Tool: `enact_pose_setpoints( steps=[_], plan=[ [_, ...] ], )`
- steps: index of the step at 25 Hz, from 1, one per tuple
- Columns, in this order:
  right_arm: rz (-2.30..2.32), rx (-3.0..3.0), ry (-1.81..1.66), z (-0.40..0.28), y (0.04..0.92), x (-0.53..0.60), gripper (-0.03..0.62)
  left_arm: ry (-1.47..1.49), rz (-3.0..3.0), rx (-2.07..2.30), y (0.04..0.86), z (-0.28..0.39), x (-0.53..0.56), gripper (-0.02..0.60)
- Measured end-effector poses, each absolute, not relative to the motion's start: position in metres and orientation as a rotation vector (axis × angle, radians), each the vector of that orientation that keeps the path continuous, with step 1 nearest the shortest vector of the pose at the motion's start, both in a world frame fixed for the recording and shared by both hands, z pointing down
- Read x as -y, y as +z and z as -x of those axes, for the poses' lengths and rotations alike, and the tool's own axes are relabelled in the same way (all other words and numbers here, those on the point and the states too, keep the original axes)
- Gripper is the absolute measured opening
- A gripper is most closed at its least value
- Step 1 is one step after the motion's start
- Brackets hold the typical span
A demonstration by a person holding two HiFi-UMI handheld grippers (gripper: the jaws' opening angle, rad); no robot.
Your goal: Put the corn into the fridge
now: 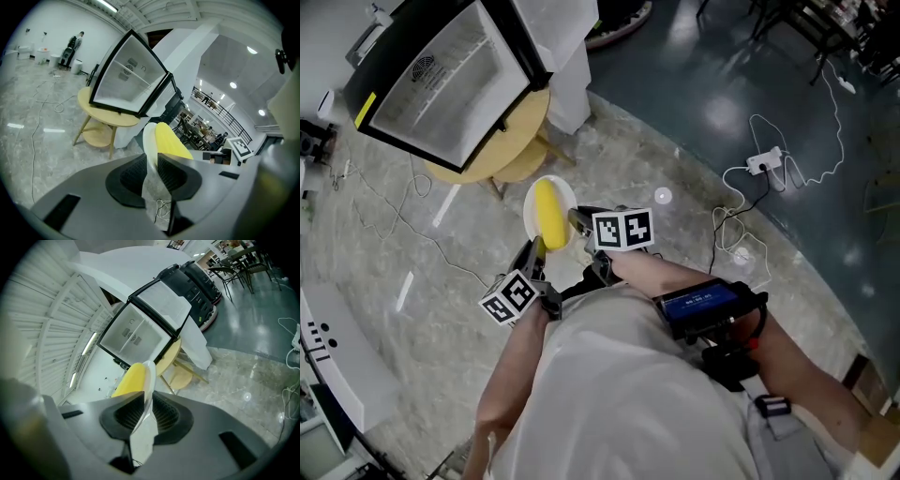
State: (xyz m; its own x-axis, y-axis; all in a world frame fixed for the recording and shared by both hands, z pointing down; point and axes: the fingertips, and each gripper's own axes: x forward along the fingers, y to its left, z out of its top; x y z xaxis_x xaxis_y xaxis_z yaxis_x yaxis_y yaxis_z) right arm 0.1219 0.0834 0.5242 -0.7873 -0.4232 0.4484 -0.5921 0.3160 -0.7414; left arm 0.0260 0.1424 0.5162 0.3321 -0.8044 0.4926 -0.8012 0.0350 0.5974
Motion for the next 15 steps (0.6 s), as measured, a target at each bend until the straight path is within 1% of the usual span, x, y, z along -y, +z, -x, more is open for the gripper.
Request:
enact_pose_setpoints(
  steps=[6,15],
  plan=[
    [-0.978,2.363,1.500,-0.109,0.533,-0.009,0.057,0.018,-1.732,1.394,0.525,-0.011,-0.063,0.077],
    [-0.991,2.403,1.485,-0.107,0.530,0.005,0.057,0.030,-1.761,1.396,0.524,-0.009,-0.049,0.077]
  ],
)
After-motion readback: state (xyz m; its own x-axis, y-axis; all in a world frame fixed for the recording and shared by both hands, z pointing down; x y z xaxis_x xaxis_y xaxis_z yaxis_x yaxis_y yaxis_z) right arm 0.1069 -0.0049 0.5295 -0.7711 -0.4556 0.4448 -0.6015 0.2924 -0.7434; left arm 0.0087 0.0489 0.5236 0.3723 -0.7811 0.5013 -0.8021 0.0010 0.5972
